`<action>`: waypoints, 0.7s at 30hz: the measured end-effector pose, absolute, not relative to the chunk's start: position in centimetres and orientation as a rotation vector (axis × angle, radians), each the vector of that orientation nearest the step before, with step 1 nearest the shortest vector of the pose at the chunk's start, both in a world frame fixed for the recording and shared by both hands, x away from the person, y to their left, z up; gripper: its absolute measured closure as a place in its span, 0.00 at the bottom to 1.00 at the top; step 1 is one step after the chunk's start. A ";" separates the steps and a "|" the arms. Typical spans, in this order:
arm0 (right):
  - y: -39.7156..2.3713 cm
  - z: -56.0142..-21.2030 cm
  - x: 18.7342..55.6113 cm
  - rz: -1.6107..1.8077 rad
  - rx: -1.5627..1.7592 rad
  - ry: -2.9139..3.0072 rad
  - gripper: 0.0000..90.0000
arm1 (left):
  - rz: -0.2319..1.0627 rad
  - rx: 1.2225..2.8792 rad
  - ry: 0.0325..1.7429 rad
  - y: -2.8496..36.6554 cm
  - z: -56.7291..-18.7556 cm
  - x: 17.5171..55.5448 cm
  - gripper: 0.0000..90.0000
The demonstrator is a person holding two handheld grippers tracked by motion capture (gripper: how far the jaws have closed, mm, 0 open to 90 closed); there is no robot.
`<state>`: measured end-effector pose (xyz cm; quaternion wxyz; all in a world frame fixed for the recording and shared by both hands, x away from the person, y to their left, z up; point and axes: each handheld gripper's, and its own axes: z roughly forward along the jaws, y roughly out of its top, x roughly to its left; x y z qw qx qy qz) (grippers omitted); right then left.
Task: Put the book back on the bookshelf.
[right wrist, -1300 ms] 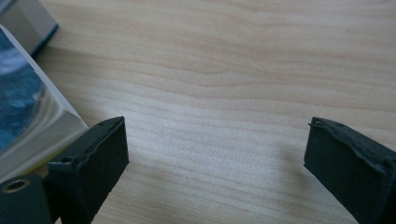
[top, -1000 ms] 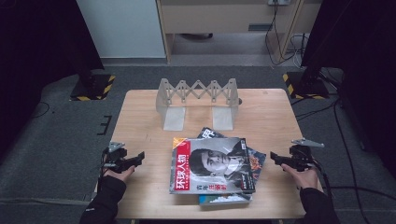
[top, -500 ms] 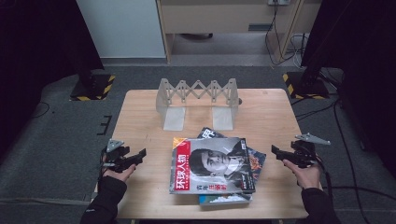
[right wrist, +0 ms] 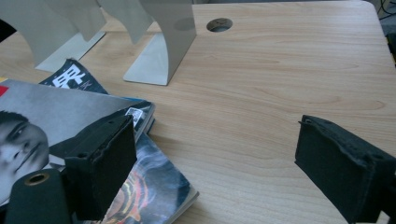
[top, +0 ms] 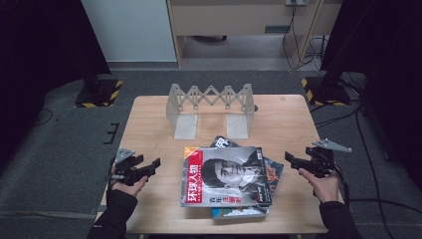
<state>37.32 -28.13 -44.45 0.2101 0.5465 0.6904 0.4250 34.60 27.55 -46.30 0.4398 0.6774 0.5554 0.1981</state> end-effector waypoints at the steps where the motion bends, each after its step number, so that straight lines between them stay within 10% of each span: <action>1: -27.9 -44.4 37.3 1.176 1.511 1.928 0.14 | 0.486 1.683 1.373 27.4 -46.2 34.5 0.27; 21: -23.6 -44.5 36.6 1.212 1.432 2.038 0.14 | 0.387 1.693 1.288 24.7 -46.2 33.3 0.29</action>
